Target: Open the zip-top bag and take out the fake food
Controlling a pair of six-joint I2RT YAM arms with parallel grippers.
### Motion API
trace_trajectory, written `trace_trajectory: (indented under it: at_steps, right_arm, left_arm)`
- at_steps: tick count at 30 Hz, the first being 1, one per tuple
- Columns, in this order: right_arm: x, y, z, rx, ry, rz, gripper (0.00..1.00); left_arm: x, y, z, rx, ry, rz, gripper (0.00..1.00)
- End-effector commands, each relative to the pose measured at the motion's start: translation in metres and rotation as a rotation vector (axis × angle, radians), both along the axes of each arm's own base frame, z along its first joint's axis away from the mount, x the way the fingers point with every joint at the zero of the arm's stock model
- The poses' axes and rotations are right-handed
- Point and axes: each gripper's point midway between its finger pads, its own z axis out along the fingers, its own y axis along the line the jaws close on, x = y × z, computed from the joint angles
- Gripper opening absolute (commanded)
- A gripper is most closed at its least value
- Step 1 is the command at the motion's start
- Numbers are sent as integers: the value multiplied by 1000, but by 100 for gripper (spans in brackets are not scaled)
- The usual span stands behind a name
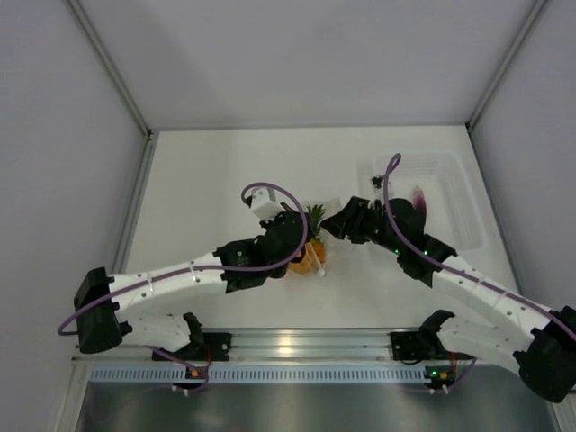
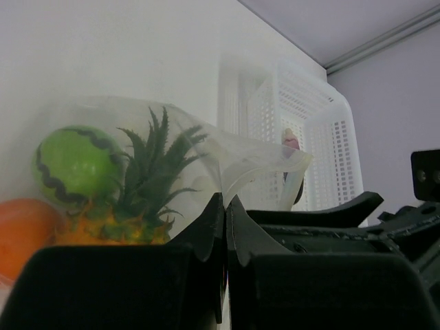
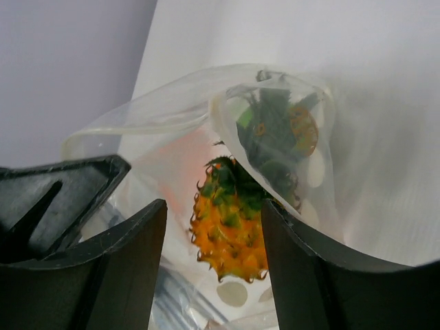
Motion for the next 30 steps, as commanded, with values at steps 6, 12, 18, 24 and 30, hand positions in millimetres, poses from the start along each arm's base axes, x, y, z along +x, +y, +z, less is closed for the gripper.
trace_trajectory:
  at_steps: [6,12,18,24,30]
  right_arm:
    - [45,16,-4,64,-25,-162,63]
    - [57,28,-17,24,-12,-162,70]
    - [53,46,-26,70,-3,-107,70]
    - [64,57,-51,-103,7,-71,71]
    - [64,54,-84,-175,34,-89,68]
  left_arm:
    - [-1,-22,35,-137,-45,-11,0]
    - [-8,-40,38,-111,-58,-119,0]
    - [-10,-41,25,-86,-41,-137,0]
    - [-13,-43,18,-82,-21,-180,0]
    - [-16,-28,20,-109,-16,-204,0]
